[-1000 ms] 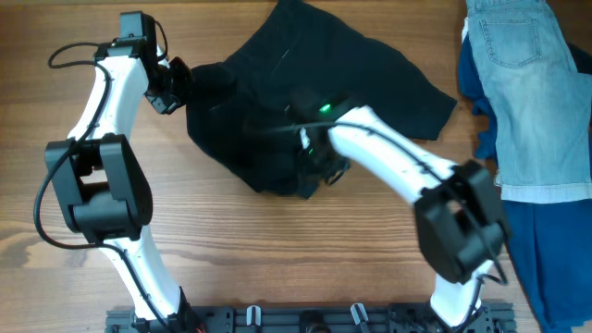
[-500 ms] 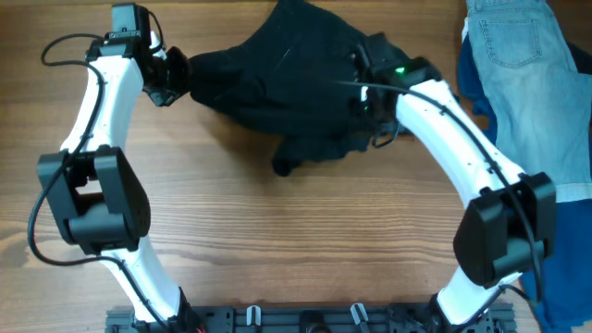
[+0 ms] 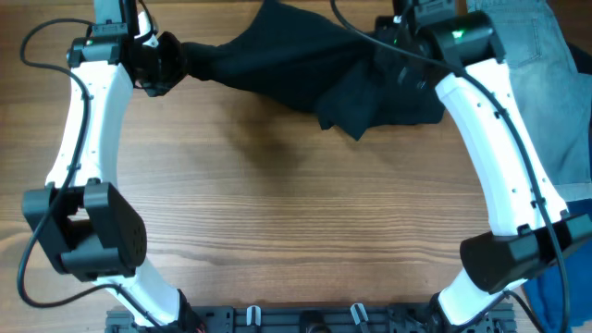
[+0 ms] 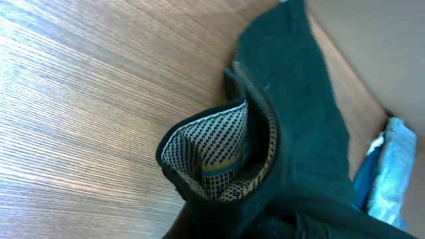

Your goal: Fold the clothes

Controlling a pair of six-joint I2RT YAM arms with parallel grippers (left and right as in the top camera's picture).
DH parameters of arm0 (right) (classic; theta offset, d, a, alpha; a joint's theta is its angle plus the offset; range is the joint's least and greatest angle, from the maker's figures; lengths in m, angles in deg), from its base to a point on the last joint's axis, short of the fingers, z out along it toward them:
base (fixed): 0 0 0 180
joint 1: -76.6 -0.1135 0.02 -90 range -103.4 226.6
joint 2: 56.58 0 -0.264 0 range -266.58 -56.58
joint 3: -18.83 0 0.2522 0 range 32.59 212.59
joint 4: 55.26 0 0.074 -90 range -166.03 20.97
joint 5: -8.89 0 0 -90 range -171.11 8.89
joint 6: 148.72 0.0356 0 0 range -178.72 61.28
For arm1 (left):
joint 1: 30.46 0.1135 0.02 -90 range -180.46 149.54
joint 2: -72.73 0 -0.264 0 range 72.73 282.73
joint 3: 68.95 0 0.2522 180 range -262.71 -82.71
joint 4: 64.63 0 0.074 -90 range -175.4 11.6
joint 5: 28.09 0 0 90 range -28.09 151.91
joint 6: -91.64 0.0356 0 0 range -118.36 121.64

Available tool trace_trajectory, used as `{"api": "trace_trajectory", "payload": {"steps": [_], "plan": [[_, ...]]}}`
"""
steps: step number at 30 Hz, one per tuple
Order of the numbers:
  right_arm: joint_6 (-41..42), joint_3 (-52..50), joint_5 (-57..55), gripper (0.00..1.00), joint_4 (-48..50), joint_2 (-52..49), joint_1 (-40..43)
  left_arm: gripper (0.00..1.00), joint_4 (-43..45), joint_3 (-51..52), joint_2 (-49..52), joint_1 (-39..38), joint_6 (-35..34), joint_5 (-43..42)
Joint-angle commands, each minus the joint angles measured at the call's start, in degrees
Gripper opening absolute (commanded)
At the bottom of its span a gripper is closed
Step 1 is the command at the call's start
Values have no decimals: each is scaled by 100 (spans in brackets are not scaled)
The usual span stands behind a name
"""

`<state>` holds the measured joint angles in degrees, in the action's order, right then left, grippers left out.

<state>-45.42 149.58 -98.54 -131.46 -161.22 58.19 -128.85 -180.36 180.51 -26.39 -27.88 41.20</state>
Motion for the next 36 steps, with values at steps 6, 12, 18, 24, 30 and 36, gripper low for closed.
{"api": "trace_trajectory", "payload": {"steps": [6,12,18,24,30,36], "plan": [[-614,721,-1777,4,219,339,50,4,151,13,-745,66,61,214],[-730,721,-1829,4,367,516,50,4,188,13,-1351,66,74,365],[-264,675,1379,4,-1080,461,50,4,146,13,-1587,63,72,514],[-262,155,4170,100,-1781,249,-70,4,-46,15,-1495,63,74,516],[-208,-1456,4518,88,-651,236,-490,4,-151,15,-1401,52,72,514],[155,-2802,4382,92,1335,7,-313,4,-297,15,-1392,48,74,586]]}}
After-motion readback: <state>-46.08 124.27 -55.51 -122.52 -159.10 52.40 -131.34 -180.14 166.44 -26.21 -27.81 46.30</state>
